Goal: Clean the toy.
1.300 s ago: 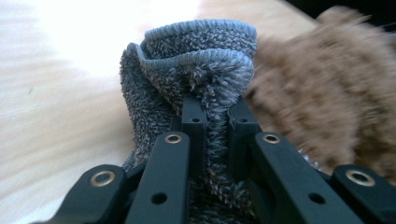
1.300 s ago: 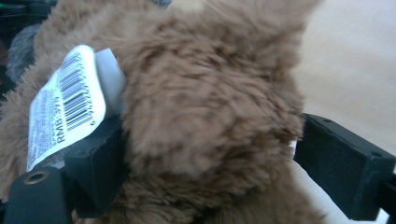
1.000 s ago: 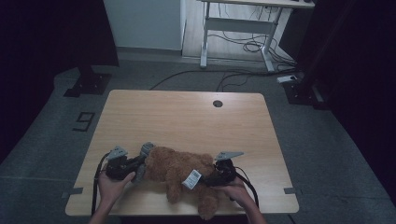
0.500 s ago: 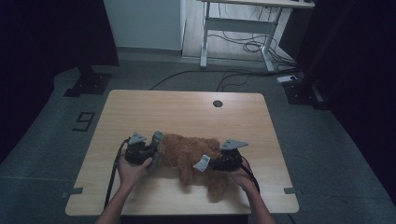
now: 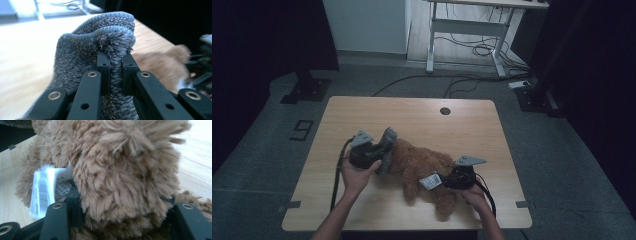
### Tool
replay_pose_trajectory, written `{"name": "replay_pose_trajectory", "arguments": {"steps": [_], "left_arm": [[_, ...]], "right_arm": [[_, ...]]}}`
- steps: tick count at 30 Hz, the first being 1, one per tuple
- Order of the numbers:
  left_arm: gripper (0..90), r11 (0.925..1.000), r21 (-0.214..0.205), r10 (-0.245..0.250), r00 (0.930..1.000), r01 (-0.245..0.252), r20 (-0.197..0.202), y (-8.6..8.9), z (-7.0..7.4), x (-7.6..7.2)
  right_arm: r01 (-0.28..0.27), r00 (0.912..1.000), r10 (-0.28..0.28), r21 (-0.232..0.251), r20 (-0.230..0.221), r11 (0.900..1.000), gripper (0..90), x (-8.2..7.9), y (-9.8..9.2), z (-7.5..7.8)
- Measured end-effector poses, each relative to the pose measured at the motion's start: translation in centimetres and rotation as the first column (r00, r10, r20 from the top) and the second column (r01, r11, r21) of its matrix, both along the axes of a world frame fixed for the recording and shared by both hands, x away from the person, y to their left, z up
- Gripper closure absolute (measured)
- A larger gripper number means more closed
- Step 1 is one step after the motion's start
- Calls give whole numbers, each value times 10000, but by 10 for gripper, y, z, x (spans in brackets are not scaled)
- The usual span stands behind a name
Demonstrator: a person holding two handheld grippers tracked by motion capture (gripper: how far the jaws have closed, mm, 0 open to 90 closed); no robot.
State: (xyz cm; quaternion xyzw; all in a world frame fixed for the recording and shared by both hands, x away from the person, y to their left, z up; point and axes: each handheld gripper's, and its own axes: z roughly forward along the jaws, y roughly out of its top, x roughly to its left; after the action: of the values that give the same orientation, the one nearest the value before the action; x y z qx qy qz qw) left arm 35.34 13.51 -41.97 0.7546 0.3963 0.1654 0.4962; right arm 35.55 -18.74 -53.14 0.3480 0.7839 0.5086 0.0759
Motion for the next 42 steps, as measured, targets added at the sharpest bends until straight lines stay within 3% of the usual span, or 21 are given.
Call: {"name": "replay_pose_trajectory", "arguments": {"steps": [3, 6, 8, 9, 10, 13, 17, 20, 23, 32, 37, 42], "left_arm": [[795, 9967, 513, -635, 9979, 626, 158, -43, 5, 3], [791, 9841, 1442, -1060, 9943, 1035, 101, -83, -5, 7], [792, 9691, 2269, -1030, 9945, 965, 169, -100, -19, 11], [792, 9662, 2393, -1013, 9948, 961, 93, -104, -26, 13], [793, 9685, 2297, -990, 9951, 966, -8, -104, -32, 15], [800, 9815, 1694, -866, 9960, 893, -234, -92, -35, 19], [803, 9778, 2052, -408, 9991, 429, -149, -71, -30, 20], [802, 9881, 1482, -342, 9983, 407, -462, -50, -31, 20], [804, 9920, 1212, -307, 9983, 364, -485, -34, -31, 16], [804, 9950, 974, 237, 9995, -215, -214, -1, -28, 8], [804, 9964, 691, 517, 9982, -495, -295, 14, -30, 8], [803, 9949, 675, 780, 9964, -756, -340, 25, -31, 8]], "right_arm": [[98, 9999, -98, 185, -26, 9998, 406, -1, -1, -2], [265, 9995, -257, 534, -163, 9982, 391, -2, -3, -6], [238, 9996, -229, 566, -153, 9981, 393, -3, -4, -6], [247, 9996, -240, 566, -131, 9981, 396, -3, -4, -7], [248, 9996, -242, 545, -113, 9982, 399, -4, -4, -7], [169, 9998, -161, 579, -143, 9982, 407, -4, -5, -8], [137, 9998, -131, 599, -114, 9981, 409, -4, -5, -8], [162, 9998, -157, 609, -94, 9980, 409, -6, -4, -8], [126, 9999, -123, 587, -50, 9982, 409, -7, -3, -8], [155, 9998, -148, 705, -109, 9974, 409, -7, -3, -9], [156, 9998, -145, 791, -143, 9967, 409, -7, -3, -10], [176, 9997, -162, 868, -167, 9961, 408, -7, -4, -11]]}}
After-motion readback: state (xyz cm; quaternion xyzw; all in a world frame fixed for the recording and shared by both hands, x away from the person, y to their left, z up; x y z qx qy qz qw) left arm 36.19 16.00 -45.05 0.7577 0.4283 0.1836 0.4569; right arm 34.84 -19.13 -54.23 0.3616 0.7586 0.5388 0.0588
